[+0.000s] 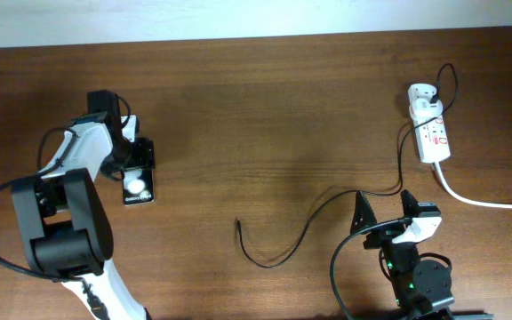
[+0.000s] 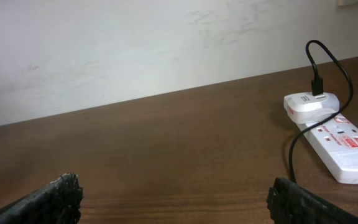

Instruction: Plug charger to phone and switch on socket

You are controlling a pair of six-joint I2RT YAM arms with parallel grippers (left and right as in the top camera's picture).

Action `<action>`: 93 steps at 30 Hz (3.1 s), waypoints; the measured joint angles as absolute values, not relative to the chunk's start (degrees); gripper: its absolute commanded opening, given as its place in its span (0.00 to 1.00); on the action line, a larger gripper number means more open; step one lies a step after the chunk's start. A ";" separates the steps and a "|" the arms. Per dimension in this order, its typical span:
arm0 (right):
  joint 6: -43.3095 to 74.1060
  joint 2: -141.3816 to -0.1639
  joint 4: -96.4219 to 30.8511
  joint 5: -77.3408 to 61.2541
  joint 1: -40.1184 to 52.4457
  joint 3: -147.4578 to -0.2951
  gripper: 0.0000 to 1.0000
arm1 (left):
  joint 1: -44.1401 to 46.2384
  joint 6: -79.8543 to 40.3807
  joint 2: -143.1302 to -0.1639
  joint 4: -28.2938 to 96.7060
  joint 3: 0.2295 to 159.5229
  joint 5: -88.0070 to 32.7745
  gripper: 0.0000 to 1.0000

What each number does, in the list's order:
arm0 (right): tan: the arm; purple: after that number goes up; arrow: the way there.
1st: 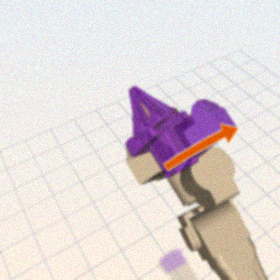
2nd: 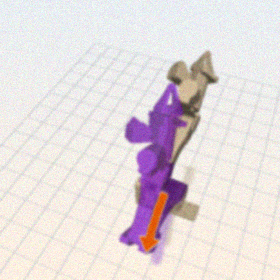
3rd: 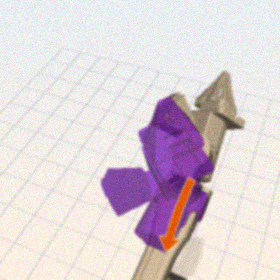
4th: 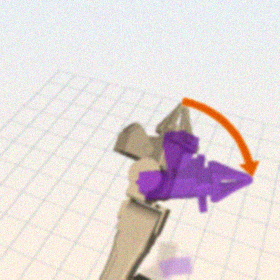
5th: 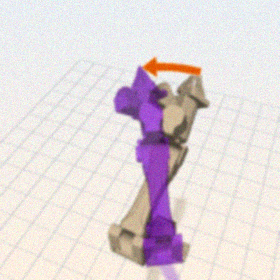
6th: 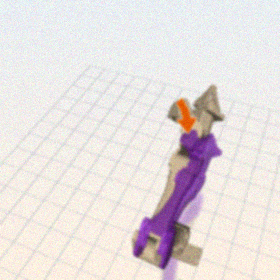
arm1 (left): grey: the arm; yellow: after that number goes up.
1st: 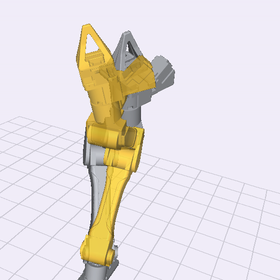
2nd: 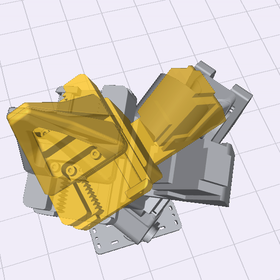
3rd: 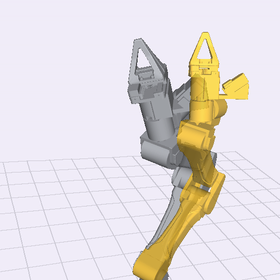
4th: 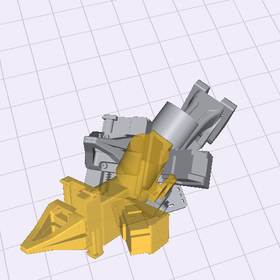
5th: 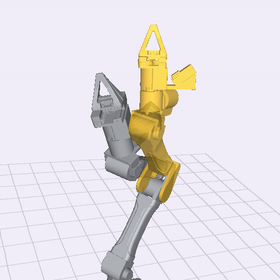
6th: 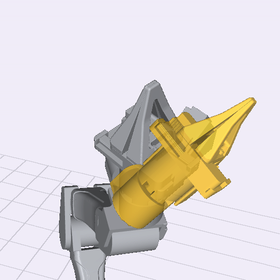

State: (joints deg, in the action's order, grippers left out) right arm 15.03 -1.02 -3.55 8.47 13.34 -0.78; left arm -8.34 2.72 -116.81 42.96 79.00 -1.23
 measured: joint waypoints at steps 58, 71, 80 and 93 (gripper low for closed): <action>15.07 -1.02 -3.55 8.47 13.37 -0.78 0.99 | -8.05 2.50 -116.46 41.89 77.45 -1.08 0.99; 15.03 -1.02 -3.55 8.47 13.34 -0.78 0.99 | -8.05 2.33 -116.46 40.62 77.23 0.43 0.99; 15.05 -1.02 -3.55 8.47 13.37 -0.78 0.99 | -8.08 1.69 -116.46 37.17 76.82 0.43 0.99; 15.07 -1.02 -3.55 8.47 13.37 -0.78 0.99 | -8.05 -1.30 -116.20 40.47 76.93 3.09 0.99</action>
State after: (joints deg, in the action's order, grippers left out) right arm 15.07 -1.02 -3.55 8.47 13.37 -0.78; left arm -8.05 -1.30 -116.20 40.47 76.93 3.09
